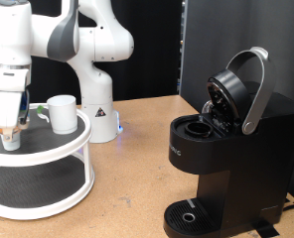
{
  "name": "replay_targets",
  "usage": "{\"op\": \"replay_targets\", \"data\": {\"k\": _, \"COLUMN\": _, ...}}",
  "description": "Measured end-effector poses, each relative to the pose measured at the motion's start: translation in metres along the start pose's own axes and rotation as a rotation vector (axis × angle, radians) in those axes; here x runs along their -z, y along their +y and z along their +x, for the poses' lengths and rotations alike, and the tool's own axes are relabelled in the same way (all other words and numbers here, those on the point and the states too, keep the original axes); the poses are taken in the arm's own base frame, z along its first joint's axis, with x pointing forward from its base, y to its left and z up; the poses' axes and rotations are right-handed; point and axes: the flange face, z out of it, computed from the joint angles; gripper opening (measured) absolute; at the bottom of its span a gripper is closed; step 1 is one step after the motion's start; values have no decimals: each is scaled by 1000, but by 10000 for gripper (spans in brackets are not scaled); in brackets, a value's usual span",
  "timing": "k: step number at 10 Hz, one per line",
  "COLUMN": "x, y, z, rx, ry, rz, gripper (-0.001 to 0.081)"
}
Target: Make a cup of coffee with the keurig machine
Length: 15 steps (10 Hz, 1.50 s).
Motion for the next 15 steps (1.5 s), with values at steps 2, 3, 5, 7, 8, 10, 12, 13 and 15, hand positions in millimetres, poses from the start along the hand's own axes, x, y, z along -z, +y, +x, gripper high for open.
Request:
{"op": "replay_targets", "data": {"k": 2, "x": -6, "y": 0, "z": 0, "rx": -15, "ry": -8, "rz": 8, "gripper": 808}}
{"op": "replay_targets", "data": {"k": 3, "x": -8, "y": -1, "z": 1, "rx": -27, "ry": -1, "rz": 14, "gripper": 808}}
{"op": "replay_targets", "data": {"k": 5, "x": -8, "y": -1, "z": 5, "rx": -51, "ry": 21, "rz": 36, "gripper": 808}}
{"op": "replay_targets", "data": {"k": 7, "x": -4, "y": 0, "z": 7, "rx": -48, "ry": 30, "rz": 67, "gripper": 808}}
{"op": "replay_targets", "data": {"k": 8, "x": -2, "y": 0, "z": 7, "rx": -41, "ry": 30, "rz": 74, "gripper": 808}}
{"op": "replay_targets", "data": {"k": 10, "x": 1, "y": 0, "z": 6, "rx": -33, "ry": 31, "rz": 80, "gripper": 808}}
{"op": "replay_targets", "data": {"k": 12, "x": 2, "y": 0, "z": 5, "rx": -30, "ry": 30, "rz": 80, "gripper": 808}}
{"op": "replay_targets", "data": {"k": 13, "x": 2, "y": 0, "z": 6, "rx": -26, "ry": 28, "rz": 79, "gripper": 808}}
{"op": "replay_targets", "data": {"k": 15, "x": 3, "y": 0, "z": 6, "rx": -21, "ry": 23, "rz": 76, "gripper": 808}}
